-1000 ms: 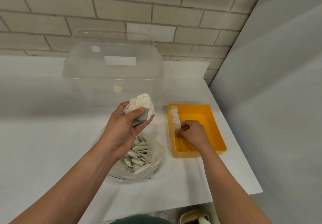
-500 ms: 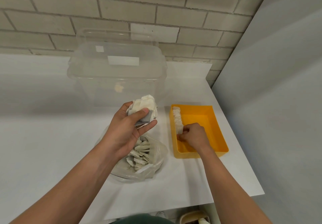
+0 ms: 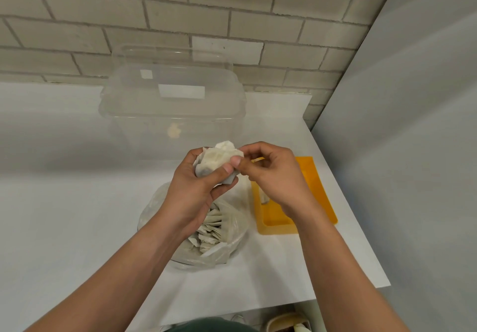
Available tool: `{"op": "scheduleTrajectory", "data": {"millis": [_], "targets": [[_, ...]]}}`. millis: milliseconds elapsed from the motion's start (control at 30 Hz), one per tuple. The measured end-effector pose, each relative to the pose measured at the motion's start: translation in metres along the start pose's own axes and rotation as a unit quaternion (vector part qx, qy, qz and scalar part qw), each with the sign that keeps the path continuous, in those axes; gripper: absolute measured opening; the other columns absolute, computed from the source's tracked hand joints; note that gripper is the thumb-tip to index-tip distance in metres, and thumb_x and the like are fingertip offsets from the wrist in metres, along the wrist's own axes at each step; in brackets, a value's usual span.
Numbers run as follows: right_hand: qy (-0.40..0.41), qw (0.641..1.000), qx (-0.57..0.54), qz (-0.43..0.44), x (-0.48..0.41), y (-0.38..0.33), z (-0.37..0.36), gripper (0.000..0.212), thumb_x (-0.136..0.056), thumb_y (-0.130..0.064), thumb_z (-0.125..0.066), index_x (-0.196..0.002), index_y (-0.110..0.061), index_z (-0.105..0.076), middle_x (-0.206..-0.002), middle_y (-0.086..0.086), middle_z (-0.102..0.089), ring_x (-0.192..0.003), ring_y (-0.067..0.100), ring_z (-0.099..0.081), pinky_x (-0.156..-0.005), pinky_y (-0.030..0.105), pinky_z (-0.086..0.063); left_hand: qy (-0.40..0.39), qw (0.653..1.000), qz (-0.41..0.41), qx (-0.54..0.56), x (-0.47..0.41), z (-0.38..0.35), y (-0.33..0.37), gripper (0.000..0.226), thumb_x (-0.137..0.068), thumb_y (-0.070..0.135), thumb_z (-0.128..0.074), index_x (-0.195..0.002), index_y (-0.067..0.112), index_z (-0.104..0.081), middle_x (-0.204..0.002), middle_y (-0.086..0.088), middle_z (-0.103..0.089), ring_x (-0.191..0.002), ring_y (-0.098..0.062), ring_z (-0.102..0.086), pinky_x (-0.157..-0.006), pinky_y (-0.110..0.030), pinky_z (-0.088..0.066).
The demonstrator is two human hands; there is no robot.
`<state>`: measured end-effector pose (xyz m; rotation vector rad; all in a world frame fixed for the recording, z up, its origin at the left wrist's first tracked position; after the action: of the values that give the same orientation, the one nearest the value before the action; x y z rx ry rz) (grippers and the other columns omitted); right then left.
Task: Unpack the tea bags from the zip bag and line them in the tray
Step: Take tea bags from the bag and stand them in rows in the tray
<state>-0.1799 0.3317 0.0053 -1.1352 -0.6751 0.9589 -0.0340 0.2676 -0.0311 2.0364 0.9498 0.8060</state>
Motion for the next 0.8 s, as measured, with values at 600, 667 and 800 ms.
{"op": "scheduleTrajectory", "data": {"millis": [600,667,800], "targets": [[0.064,0.997,0.038,0.034,-0.003,0.011,0.0,0.018,-0.089,-0.032,-0.078,-0.107,-0.028,-0.076,-0.088,-0.012,-0.073,-0.078,0.008,-0.071,-0.076,0.031,-0.061,-0.006,1.0,0.025,0.014,0.002,-0.001,-0.002,0.04,-0.092,-0.009,-0.067,-0.126,0.009,-0.056,-0.128,-0.013,-0.067,-0.111,-0.028,-0.074,-0.086,-0.035,-0.063],[0.029,0.999,0.002,-0.013,-0.002,0.015,-0.001,0.024,-0.087,-0.035,-0.08,-0.111,-0.03,-0.075,-0.093,-0.009,-0.074,-0.08,0.012,-0.071,-0.076,0.029,-0.061,-0.01,1.0,0.021,0.013,0.002,-0.002,-0.003,0.04,-0.092,-0.009,-0.067,-0.127,0.008,-0.056,-0.126,-0.014,-0.069,-0.111,-0.028,-0.074,-0.087,-0.035,-0.063],[0.014,0.998,-0.037,-0.043,0.002,0.022,0.001,0.012,-0.09,-0.028,-0.078,-0.102,-0.024,-0.077,-0.092,-0.004,-0.076,-0.084,0.019,-0.073,-0.068,0.024,-0.059,0.0,0.999,0.035,0.02,0.001,-0.001,-0.007,0.033,-0.096,-0.005,-0.064,-0.126,0.007,-0.058,-0.129,-0.017,-0.068,-0.115,-0.032,-0.072,-0.087,-0.037,-0.063]]}}
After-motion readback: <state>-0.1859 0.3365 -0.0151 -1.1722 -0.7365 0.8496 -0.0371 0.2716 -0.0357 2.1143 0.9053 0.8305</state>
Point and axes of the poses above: each hand's wrist, its own x-axis away from the middle knuckle, its own z-axis out of the back of the hand, y = z × x, the point moved 4 cm from there along -x, towards the middle knuckle
